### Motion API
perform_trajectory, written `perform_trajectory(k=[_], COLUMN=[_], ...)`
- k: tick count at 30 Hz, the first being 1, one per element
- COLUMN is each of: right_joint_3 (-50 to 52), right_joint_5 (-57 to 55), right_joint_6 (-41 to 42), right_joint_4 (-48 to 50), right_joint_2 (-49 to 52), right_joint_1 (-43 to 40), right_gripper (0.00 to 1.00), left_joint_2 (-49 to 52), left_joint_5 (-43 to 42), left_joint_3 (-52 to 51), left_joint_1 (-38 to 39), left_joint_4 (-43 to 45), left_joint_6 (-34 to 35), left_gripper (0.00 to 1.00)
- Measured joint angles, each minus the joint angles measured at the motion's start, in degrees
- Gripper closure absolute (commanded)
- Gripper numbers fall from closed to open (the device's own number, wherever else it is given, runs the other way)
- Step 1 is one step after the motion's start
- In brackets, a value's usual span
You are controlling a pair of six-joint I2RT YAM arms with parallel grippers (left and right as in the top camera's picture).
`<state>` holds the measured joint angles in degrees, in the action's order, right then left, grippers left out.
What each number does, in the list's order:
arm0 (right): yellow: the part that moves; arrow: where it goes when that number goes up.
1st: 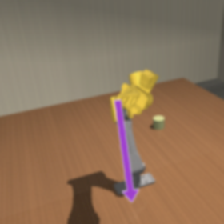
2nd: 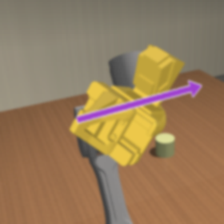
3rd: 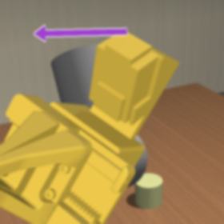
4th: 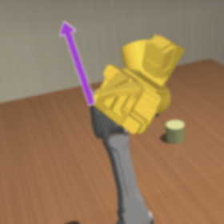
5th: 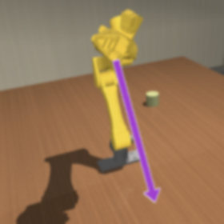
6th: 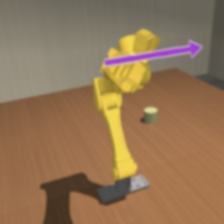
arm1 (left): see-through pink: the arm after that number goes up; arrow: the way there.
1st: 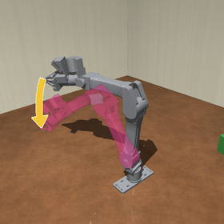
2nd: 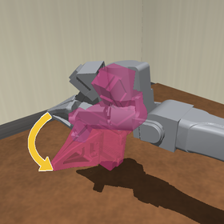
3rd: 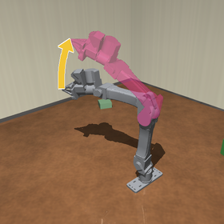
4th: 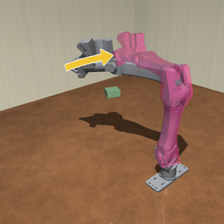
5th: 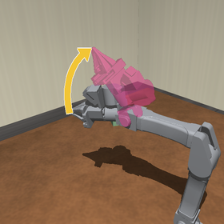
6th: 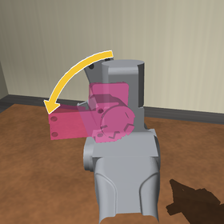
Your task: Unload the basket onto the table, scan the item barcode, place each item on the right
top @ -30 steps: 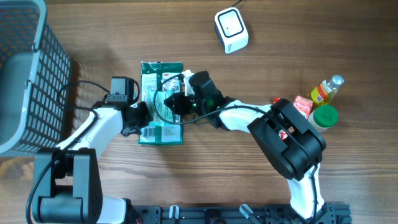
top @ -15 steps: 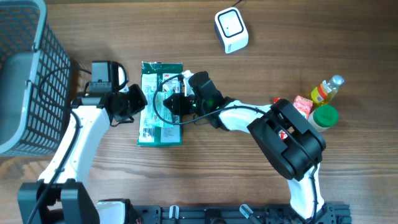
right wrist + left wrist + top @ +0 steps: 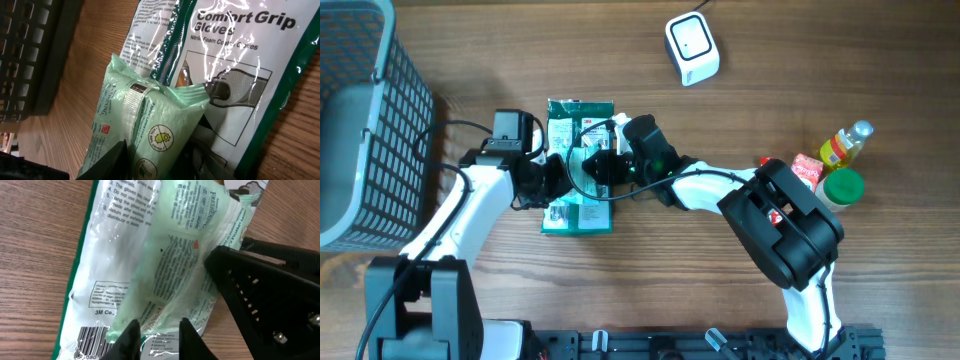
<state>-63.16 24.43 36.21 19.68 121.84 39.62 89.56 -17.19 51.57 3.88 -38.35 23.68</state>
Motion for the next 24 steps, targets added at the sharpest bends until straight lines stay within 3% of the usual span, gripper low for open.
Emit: perform_trajectory(k=[6, 14, 24], right_joint_3=[0.0, 0.0, 0.0], right_joint_5=[0.22, 0.9, 1.11], right_joint_6=[-0.02, 0.0, 0.2], right_joint_4=[0.11, 0.13, 0.13], right_joint_2=[0.0, 0.0, 0.0], right_joint_1=[0.0, 0.0, 0.0], right_gripper=[0.56, 0.62, 0.6], left_joint_2=[2.43, 4.52, 4.52], left_joint_5=[1.79, 5.18, 7.34], left_joint_3=[-0.11, -0.85, -0.83], left_joint_1=[0.55, 0.74, 1.01], left_joint_4=[1.86, 3.54, 3.13], left_joint_6=[-0.04, -0.22, -0.28], left_gripper=[0.84, 0.83, 0.78])
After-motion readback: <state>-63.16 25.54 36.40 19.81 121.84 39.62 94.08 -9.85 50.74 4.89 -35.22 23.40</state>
